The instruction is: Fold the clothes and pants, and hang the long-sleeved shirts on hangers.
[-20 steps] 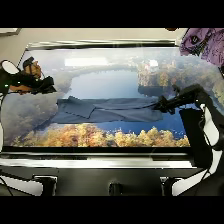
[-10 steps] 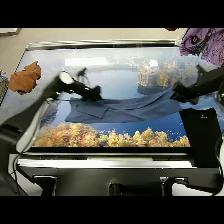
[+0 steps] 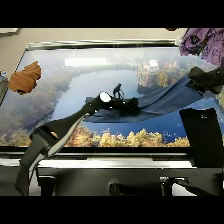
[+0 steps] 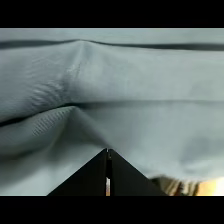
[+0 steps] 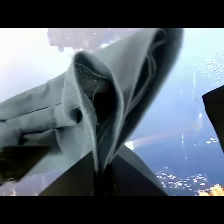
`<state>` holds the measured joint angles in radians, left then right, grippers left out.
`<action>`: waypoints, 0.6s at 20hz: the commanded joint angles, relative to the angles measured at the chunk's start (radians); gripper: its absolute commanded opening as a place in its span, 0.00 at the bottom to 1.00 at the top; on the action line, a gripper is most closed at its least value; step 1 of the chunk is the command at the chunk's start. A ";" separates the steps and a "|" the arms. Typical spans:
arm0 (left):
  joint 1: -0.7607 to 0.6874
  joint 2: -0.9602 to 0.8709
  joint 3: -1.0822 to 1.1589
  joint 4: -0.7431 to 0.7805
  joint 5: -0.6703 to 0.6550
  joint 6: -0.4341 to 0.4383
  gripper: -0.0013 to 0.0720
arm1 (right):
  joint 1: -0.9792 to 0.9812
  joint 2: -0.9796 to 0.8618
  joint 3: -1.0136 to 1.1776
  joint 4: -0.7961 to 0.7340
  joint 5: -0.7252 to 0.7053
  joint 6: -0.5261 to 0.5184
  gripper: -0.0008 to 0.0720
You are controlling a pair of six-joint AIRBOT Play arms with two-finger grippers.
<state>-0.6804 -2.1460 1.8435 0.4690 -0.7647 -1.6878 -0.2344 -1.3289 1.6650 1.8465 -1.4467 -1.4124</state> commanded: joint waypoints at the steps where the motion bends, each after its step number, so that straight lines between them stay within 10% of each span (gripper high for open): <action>1: -0.069 -0.103 0.117 -0.070 0.047 -0.053 0.04 | 0.001 0.012 0.033 -0.003 -0.045 0.008 0.05; 7: -0.071 -0.150 0.198 -0.069 0.016 -0.082 0.03 | 0.001 0.016 0.033 0.000 -0.048 0.008 0.05; 12: 0.095 -0.029 0.198 0.174 -0.253 -0.104 0.03 | 0.006 0.016 0.033 0.062 -0.015 0.042 0.05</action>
<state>-0.6670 -2.2353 2.0357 0.4824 -0.8589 -1.7622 -0.2333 -1.3140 1.6970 1.8614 -1.4796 -1.3930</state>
